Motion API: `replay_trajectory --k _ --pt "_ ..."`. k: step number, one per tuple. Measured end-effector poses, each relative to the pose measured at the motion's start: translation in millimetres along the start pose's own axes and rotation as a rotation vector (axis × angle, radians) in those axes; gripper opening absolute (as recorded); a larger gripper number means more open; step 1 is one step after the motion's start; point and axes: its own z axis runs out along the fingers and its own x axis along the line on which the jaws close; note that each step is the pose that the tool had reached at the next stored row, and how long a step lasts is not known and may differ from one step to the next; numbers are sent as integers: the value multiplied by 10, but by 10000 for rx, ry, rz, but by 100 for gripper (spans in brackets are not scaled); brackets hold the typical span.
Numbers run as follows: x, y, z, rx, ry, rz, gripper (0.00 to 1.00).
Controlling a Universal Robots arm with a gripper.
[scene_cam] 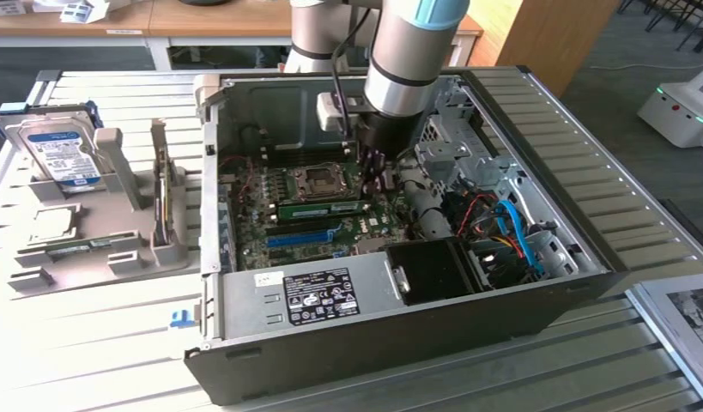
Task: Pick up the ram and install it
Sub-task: 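Press down the ram until it locks into place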
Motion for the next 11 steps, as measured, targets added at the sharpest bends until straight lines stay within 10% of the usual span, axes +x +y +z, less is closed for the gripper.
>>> replay_trajectory --k 7,11 --pt "-1 11 -10 0 -1 -1 10" --pt "1 160 -4 1 3 0 10"
